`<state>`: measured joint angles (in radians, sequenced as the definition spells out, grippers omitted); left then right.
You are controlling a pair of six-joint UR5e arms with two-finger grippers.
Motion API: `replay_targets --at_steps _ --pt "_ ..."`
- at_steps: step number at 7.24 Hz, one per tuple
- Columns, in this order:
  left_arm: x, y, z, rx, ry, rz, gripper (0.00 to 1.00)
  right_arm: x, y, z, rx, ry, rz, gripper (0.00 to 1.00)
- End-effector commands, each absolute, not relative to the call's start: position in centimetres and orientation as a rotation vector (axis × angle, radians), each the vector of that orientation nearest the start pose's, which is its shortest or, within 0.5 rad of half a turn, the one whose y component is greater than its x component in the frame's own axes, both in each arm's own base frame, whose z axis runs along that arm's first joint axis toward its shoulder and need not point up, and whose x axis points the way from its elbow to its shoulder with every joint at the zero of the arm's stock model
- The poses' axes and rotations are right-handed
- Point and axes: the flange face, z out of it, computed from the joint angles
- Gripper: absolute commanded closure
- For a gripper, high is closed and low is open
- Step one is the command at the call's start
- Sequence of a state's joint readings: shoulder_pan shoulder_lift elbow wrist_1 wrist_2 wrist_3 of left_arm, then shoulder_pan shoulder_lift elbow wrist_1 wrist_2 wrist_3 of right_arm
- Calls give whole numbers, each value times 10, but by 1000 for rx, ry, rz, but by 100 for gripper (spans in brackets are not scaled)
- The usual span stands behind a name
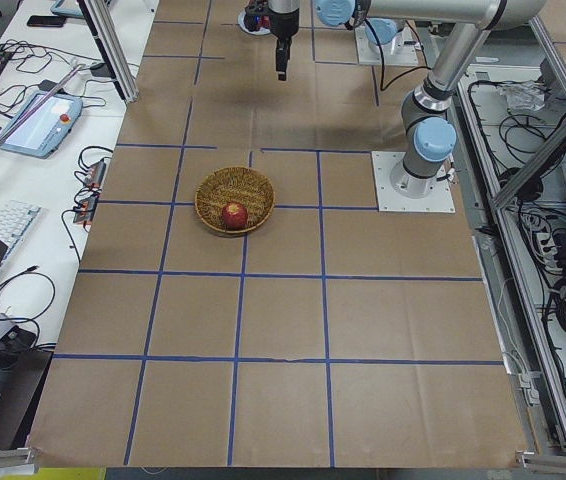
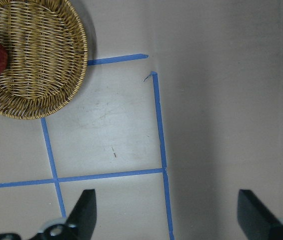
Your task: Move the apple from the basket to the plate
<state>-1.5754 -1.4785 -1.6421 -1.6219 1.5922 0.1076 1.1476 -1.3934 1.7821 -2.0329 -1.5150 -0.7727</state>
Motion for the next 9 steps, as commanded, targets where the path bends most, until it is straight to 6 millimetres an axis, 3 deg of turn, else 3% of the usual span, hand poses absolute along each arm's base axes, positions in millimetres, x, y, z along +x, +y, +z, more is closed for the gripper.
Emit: replay_targets --at_steps 1,2,4,6,9 --pt "-133 -453 486 173 3117 66 1 -41 -541 407 -556 3081 -113 0" --pt "-133 -455 483 154 3119 76 1 -6 -526 429 -436 3085 -76 0" --pt "-134 -455 487 159 3122 49 1 60 -498 446 -258 3080 39 0" --pt "-133 -457 487 154 3123 47 1 132 -479 458 -203 3093 64 0" --pt "-133 -458 489 156 3120 42 1 138 -464 471 -234 3156 63 0"
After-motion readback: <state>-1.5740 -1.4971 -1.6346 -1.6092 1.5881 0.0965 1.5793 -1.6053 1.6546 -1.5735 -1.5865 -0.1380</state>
